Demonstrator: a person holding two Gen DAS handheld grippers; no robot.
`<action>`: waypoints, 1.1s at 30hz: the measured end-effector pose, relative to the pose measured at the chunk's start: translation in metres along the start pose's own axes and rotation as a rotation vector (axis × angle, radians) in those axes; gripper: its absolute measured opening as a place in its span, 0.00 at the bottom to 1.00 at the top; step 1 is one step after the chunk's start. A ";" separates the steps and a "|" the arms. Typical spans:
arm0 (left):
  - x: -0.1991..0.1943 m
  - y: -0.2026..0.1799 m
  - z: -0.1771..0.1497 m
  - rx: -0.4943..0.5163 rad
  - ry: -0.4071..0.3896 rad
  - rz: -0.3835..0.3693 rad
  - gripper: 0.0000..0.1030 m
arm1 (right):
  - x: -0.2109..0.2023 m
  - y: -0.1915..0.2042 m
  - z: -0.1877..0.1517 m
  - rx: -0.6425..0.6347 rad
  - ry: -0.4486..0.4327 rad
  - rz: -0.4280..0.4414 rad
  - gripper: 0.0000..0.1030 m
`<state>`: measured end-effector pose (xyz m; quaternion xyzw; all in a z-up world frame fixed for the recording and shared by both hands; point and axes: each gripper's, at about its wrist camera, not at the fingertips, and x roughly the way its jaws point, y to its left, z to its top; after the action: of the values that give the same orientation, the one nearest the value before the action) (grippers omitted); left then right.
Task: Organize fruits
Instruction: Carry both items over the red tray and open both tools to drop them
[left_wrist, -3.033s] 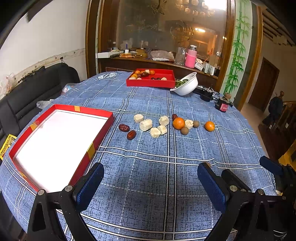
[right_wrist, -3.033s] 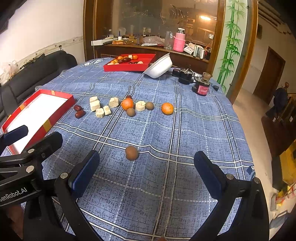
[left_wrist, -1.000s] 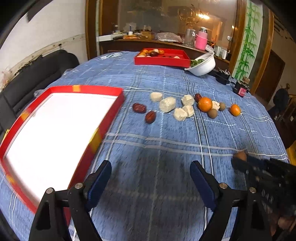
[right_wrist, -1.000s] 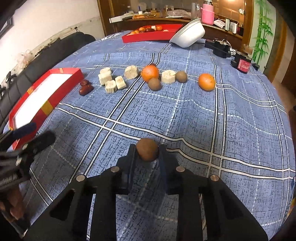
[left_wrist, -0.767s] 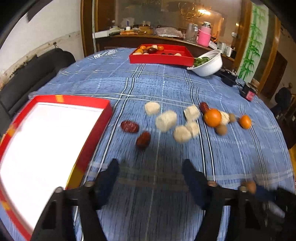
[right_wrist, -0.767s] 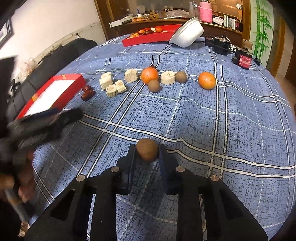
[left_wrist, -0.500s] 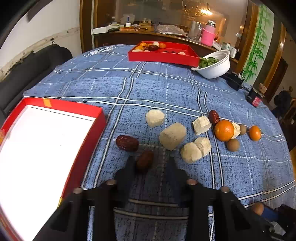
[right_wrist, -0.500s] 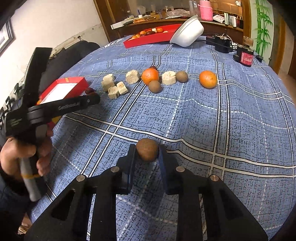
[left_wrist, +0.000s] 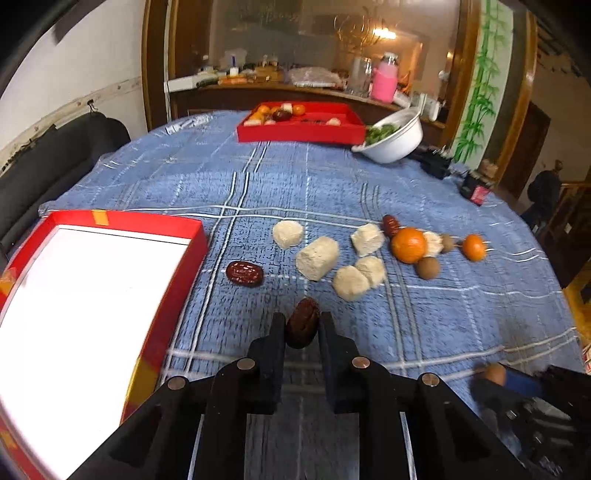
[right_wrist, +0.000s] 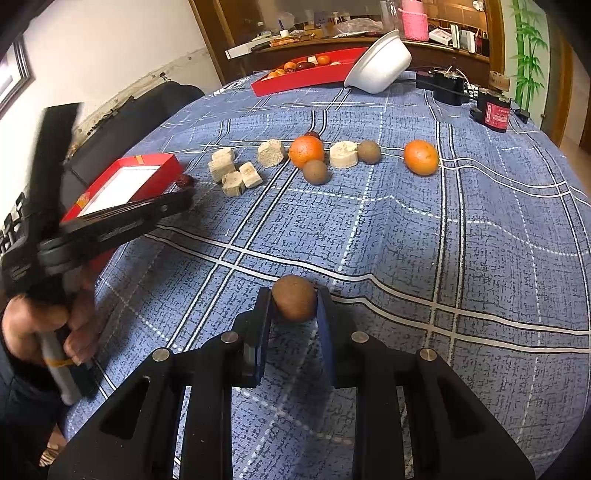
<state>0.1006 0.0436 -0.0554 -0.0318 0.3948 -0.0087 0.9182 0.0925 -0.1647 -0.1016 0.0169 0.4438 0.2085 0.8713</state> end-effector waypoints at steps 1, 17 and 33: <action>-0.006 0.000 -0.003 -0.005 -0.008 -0.005 0.17 | 0.000 0.000 0.000 -0.001 -0.001 -0.002 0.22; -0.111 0.057 -0.052 -0.138 -0.158 0.055 0.17 | -0.026 0.048 -0.004 -0.089 -0.056 0.007 0.22; -0.126 0.161 -0.077 -0.357 -0.133 0.241 0.16 | -0.001 0.188 0.026 -0.294 -0.081 0.190 0.23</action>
<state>-0.0434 0.2059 -0.0276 -0.1467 0.3297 0.1731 0.9164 0.0464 0.0109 -0.0450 -0.0605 0.3694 0.3515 0.8581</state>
